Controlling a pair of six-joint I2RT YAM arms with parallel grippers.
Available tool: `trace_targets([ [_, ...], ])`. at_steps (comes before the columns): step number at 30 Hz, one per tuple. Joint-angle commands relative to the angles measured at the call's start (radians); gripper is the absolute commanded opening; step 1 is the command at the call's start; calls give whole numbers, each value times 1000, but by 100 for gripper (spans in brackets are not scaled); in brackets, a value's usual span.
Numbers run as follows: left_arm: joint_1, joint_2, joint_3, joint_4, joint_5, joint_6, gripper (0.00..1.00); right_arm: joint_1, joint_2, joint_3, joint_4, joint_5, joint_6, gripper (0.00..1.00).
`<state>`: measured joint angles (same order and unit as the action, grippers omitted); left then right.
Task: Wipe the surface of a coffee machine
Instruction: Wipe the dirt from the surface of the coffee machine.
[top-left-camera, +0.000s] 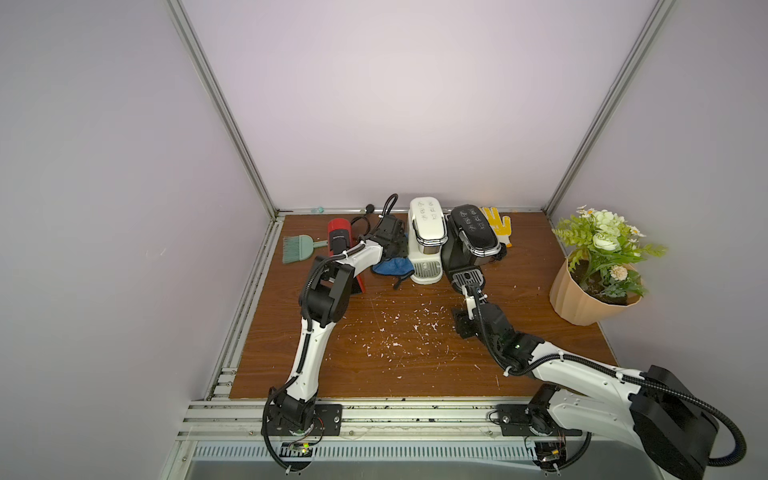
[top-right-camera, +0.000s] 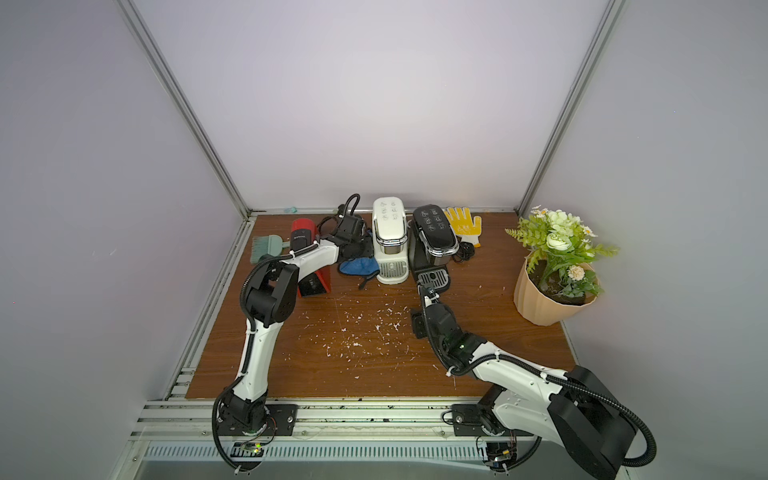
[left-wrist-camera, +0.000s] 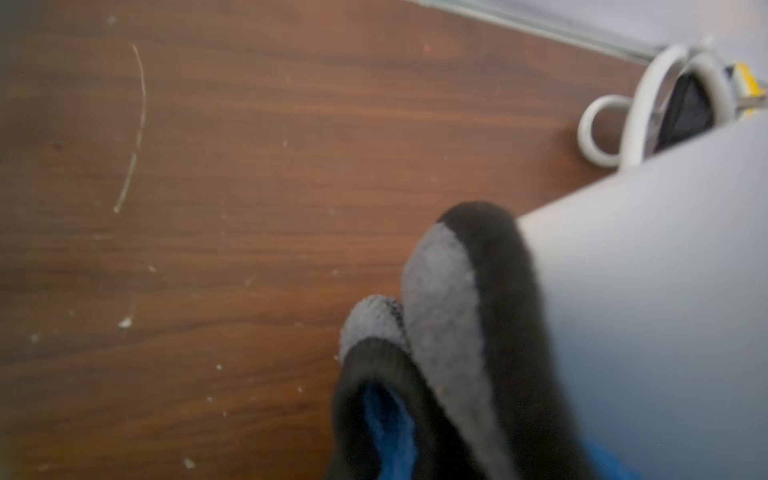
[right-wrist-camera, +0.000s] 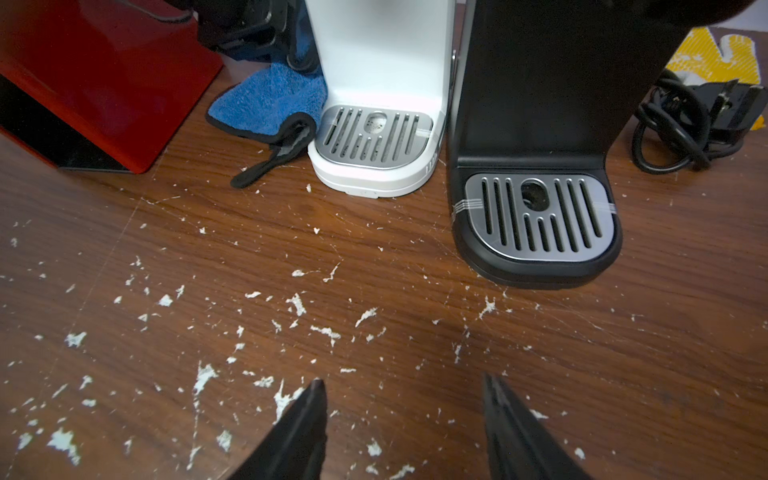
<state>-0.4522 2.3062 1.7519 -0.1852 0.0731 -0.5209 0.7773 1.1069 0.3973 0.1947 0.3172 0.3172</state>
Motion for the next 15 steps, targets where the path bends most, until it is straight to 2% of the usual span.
trace_targets([
  [1,-50,-46,-11,-22,59,16,0,-1,-20,-2,14,9,-12,62],
  [9,-39,-199,18,-23,50,44,0,-1,-31,-7,13,14,-9,62],
  [15,-39,-268,121,-63,33,76,0,-2,-19,-4,13,9,-8,62],
])
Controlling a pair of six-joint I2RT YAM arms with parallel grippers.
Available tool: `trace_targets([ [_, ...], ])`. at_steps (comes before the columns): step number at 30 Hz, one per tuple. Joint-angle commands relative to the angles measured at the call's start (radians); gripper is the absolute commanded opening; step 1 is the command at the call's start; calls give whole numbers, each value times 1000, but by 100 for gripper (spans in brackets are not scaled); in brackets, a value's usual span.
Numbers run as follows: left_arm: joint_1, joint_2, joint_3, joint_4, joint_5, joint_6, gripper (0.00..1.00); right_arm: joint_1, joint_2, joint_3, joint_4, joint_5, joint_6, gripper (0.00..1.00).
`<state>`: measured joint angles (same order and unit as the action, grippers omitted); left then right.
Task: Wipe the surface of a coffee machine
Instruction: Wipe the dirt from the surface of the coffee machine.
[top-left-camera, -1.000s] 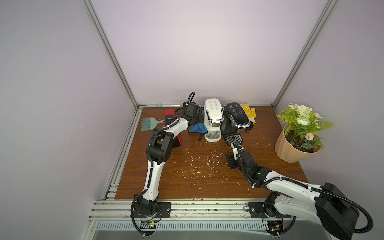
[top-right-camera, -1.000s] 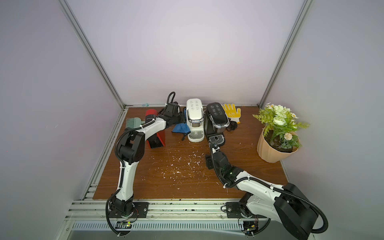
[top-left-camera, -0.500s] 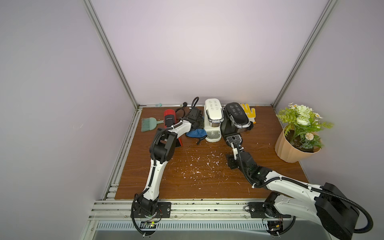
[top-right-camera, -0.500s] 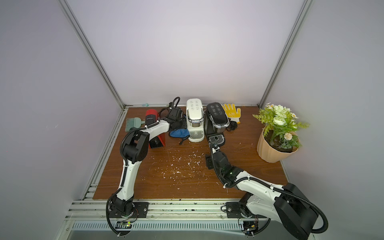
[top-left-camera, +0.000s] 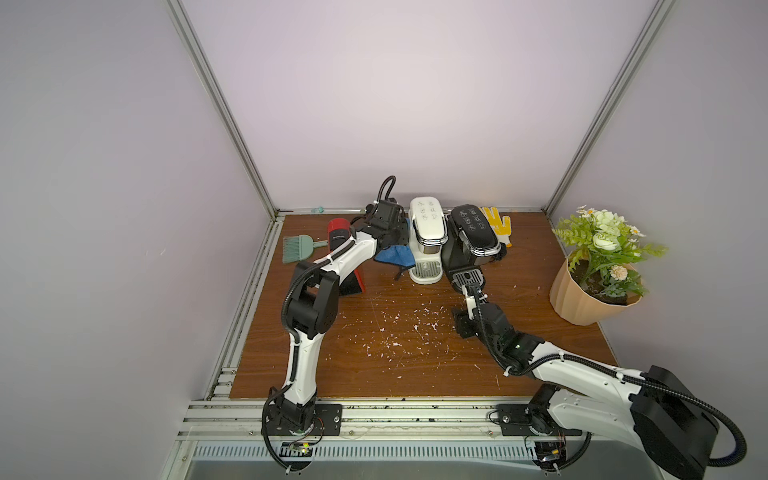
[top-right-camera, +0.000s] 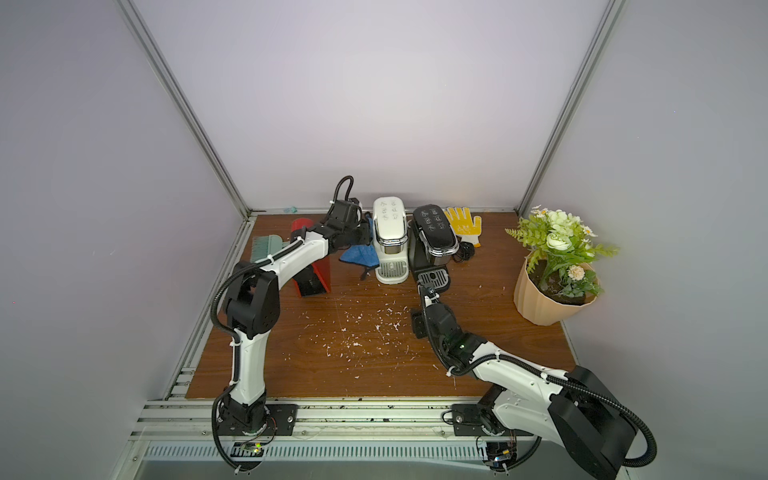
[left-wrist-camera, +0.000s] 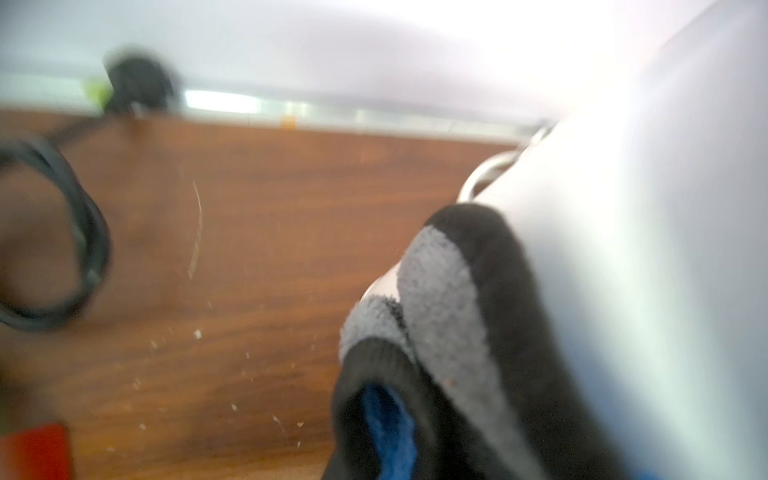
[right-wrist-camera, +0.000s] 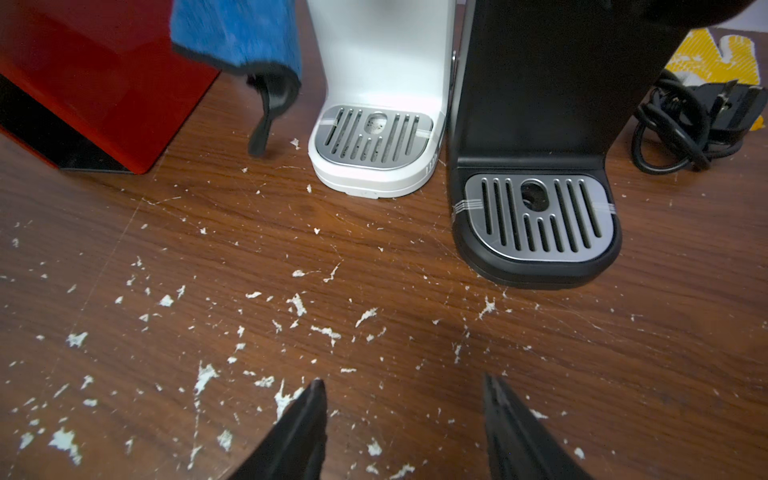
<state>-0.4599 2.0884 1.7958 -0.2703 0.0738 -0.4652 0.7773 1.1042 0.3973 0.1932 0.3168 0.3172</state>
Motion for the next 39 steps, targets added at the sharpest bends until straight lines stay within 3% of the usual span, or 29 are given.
trace_targets([
  [1,-31,-53,103,13,28,28,0,-2,-15,-4,17,10,-8,63],
  [9,-17,19,259,-8,-43,53,0,-1,0,-1,17,14,-8,63],
  [13,21,162,406,-88,57,76,0,-2,4,2,15,15,-9,63],
  [17,30,251,438,-85,95,62,0,-1,12,3,15,19,-9,63],
  [29,29,368,364,-48,131,53,0,-1,10,3,14,14,-7,62],
  [39,20,240,68,99,188,-14,0,-2,3,5,10,14,-8,62],
])
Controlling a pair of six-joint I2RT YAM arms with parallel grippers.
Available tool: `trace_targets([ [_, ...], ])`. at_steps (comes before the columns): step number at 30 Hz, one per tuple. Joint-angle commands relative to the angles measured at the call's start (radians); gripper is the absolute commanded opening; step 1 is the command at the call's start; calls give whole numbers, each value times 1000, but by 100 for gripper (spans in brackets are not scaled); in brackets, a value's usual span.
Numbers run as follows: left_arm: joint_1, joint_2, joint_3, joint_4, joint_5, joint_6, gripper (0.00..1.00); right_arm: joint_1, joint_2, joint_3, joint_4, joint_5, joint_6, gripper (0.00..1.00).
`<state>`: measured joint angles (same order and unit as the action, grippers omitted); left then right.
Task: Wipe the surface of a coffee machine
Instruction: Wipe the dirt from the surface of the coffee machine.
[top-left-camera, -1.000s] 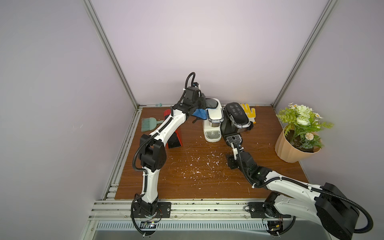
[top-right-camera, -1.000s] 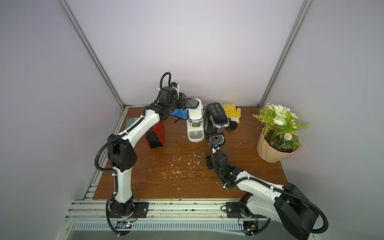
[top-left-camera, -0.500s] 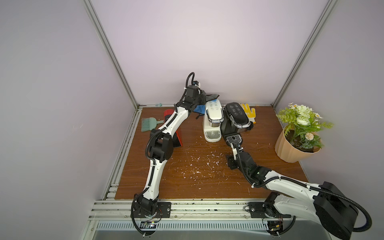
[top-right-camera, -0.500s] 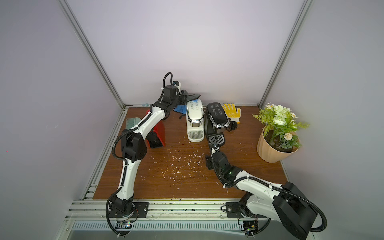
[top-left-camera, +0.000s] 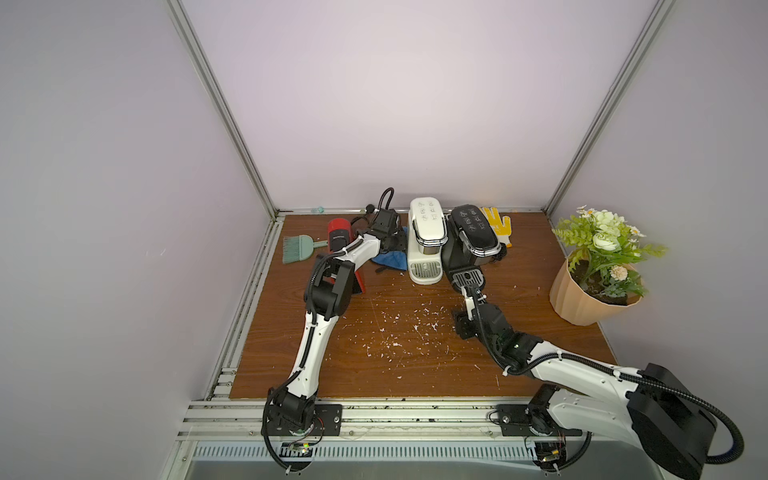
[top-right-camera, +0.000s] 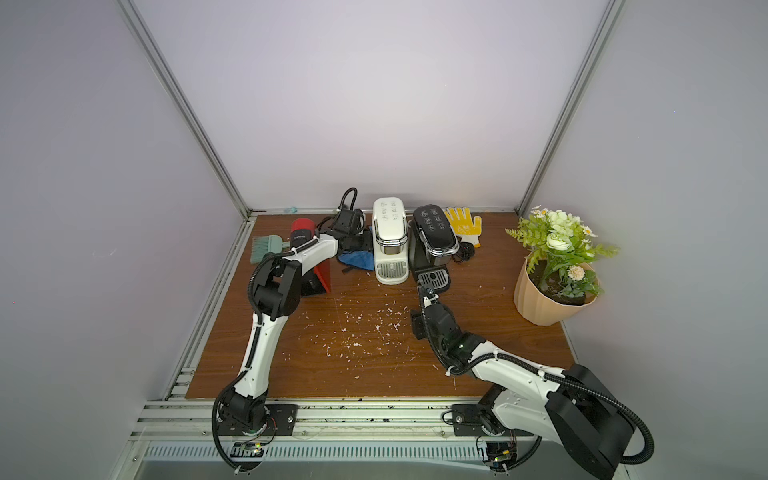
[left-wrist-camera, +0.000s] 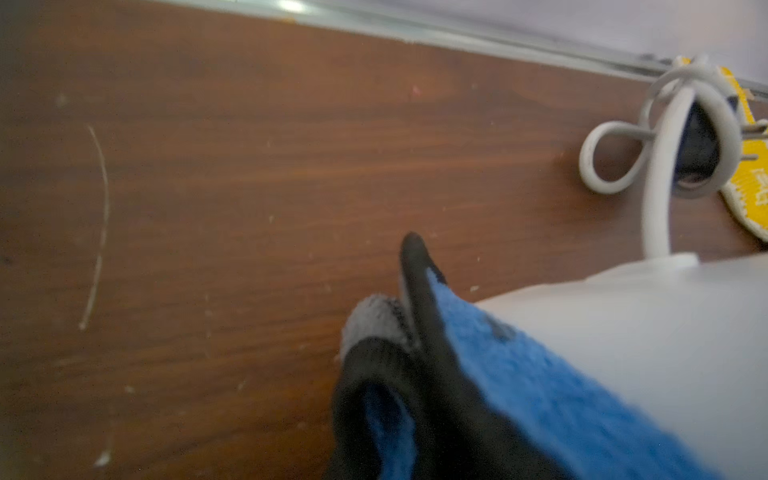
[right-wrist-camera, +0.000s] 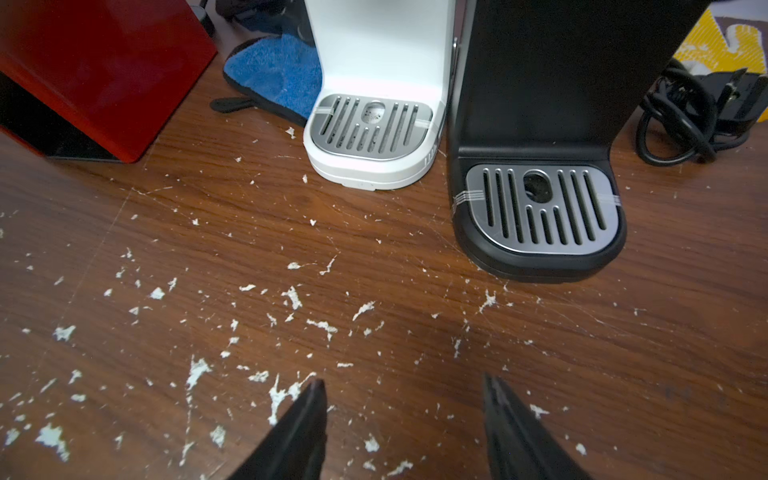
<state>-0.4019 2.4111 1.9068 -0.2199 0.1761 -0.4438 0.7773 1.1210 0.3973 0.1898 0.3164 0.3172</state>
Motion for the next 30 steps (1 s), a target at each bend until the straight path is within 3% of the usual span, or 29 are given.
trace_targets([
  [1,-42,-99,-72,66,97,-41,0,-2,-14,3,15,12,-7,62],
  [20,-148,-374,-533,231,116,-134,0,-2,1,8,14,14,-7,63],
  [30,-184,-386,-527,238,140,-130,0,-2,34,14,30,-3,-6,62],
])
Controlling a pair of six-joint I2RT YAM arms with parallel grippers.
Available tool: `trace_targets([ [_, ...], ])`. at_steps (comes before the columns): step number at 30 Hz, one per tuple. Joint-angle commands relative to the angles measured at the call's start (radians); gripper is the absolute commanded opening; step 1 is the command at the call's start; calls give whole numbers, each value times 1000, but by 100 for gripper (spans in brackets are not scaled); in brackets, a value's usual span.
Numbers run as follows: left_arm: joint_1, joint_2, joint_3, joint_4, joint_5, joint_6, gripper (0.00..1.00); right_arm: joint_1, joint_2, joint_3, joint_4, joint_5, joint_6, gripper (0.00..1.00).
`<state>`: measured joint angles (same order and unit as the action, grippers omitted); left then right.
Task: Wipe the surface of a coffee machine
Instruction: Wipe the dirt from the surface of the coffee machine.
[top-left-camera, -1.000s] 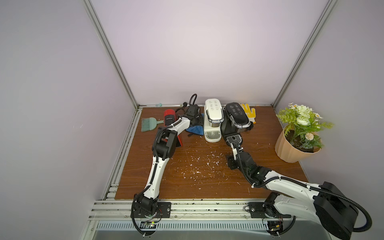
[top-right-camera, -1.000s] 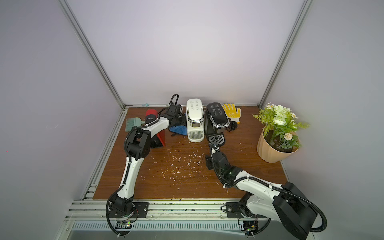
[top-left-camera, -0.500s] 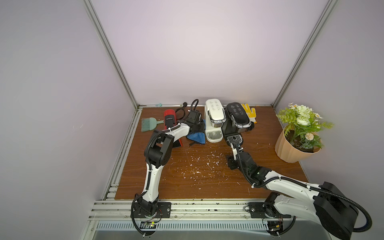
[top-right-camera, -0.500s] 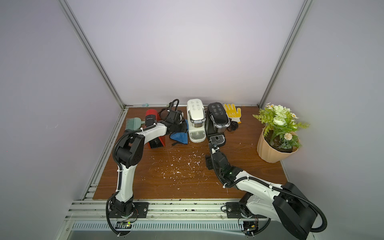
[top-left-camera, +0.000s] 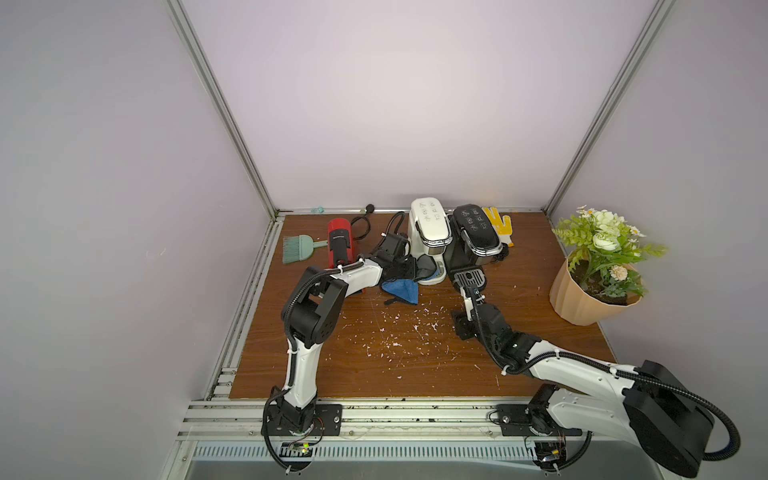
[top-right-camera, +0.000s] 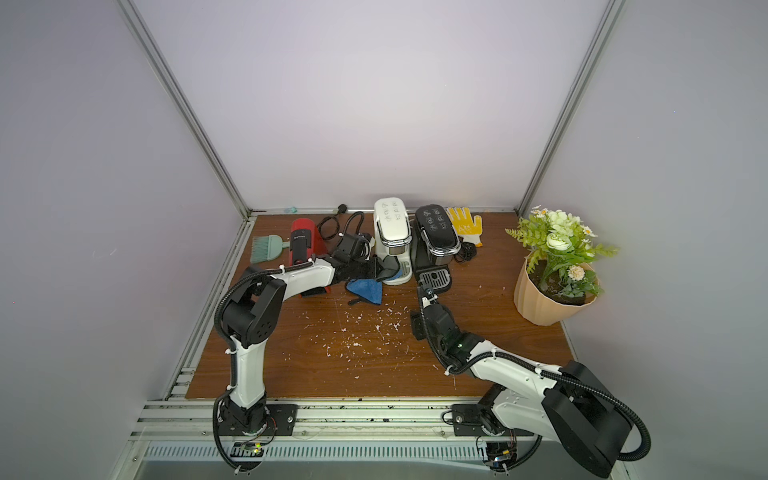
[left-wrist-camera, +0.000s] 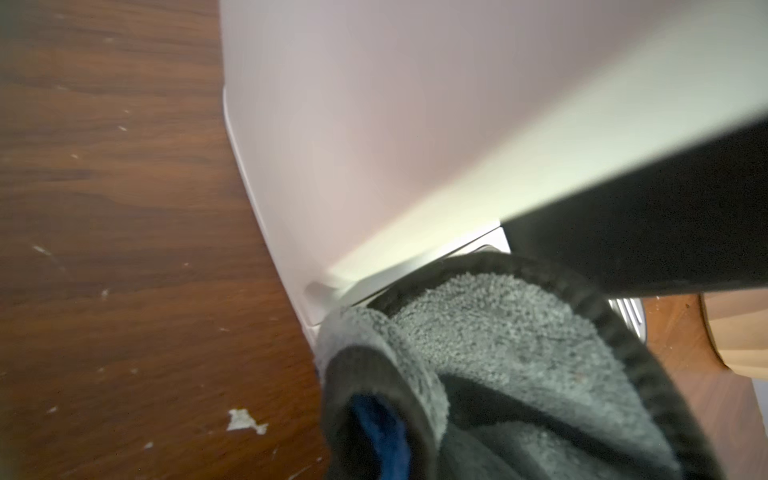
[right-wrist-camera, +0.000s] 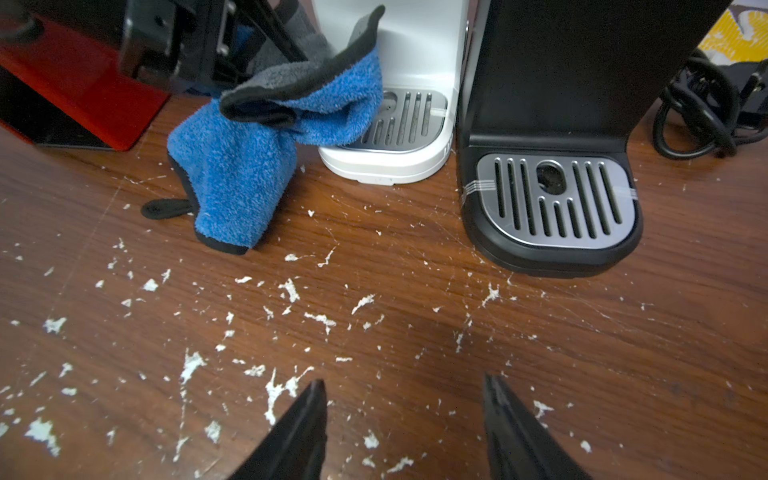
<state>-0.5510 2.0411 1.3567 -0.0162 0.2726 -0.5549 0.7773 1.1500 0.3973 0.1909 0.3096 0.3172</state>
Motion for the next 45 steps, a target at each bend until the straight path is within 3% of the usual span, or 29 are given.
trace_targets([
  [1,-42,-17,30,37,37,-19,0,-1,6,14,32,6,-5,62],
  [8,-99,-1,115,48,-59,-43,0,-1,19,15,35,8,-5,62],
  [21,-138,-79,7,164,-166,-140,0,-1,6,12,38,-2,-1,62],
  [26,-147,-92,-64,358,-138,-237,0,-2,2,12,38,-10,0,63],
  [30,-169,-36,-25,427,-135,-268,0,-1,1,9,37,-5,0,62],
  [41,-148,84,23,304,-267,-276,0,-2,-38,-1,27,16,0,62],
  [45,-104,72,-50,307,-291,-270,0,-1,-34,2,22,15,-1,62],
])
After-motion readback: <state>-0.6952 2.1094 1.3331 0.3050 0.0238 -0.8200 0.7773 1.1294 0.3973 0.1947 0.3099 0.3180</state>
